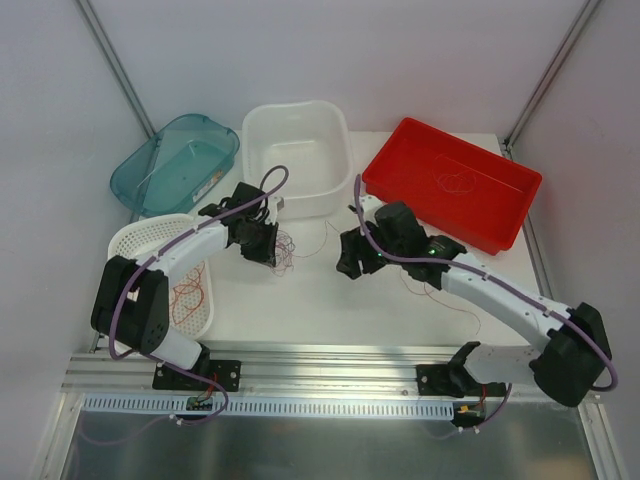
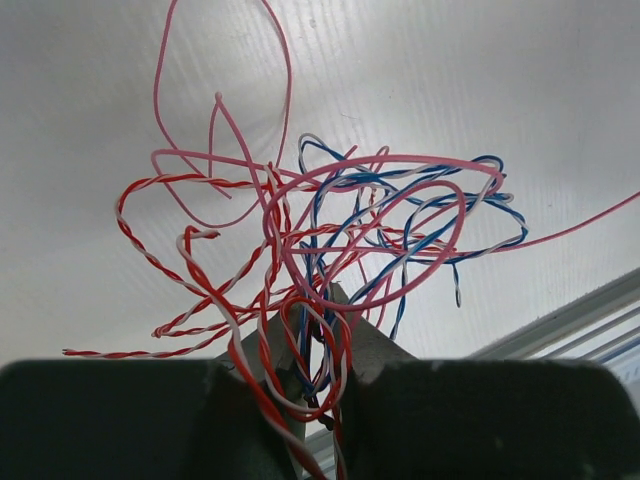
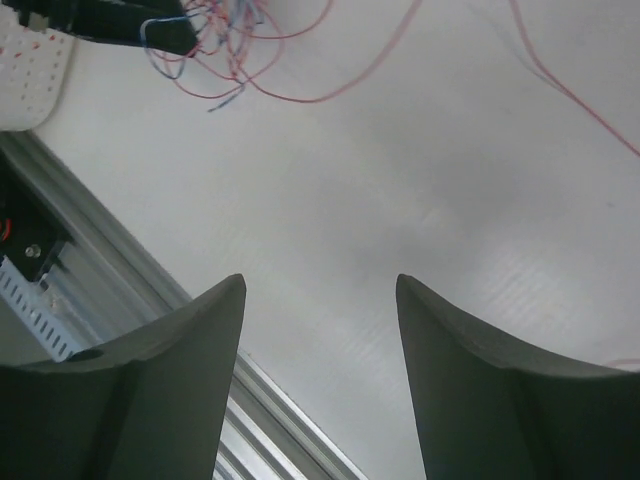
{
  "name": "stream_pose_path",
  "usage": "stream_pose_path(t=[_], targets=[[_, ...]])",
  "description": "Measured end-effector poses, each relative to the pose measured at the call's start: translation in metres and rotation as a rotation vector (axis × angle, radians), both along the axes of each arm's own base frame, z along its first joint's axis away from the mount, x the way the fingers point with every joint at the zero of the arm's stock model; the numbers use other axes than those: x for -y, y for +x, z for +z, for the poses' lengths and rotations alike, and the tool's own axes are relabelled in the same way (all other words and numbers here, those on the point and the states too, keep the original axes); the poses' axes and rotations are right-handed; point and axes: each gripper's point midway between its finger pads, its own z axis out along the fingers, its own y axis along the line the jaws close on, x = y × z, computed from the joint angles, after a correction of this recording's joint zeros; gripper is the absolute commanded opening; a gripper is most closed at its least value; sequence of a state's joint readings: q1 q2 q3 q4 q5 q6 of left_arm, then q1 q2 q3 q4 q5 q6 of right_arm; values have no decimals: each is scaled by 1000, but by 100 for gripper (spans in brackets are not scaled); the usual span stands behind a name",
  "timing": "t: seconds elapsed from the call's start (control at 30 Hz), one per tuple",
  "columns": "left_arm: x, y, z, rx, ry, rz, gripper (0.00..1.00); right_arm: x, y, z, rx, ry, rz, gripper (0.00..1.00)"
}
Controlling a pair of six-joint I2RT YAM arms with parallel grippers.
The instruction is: Untangle the cables
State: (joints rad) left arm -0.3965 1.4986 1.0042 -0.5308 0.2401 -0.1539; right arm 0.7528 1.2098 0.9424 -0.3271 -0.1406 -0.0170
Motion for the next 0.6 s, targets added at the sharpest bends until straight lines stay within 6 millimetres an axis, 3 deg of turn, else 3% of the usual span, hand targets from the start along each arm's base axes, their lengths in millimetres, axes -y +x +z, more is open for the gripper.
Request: stream_pose_path(t=[0.1, 0.23, 0.43, 0.6], targets=[[5, -4, 0, -4, -17, -28, 9, -34, -6, -13, -26, 27, 99, 66], [10, -7, 1, -9, -34, -50, 9, -64, -5, -22, -35, 29, 193, 66], [13, -9, 1, -12, -38, -60, 9, -91, 18, -4, 39, 48, 230, 66], [14, -9, 2, -14, -44, -63, 9, -95, 28, -5, 56, 37, 205, 62]])
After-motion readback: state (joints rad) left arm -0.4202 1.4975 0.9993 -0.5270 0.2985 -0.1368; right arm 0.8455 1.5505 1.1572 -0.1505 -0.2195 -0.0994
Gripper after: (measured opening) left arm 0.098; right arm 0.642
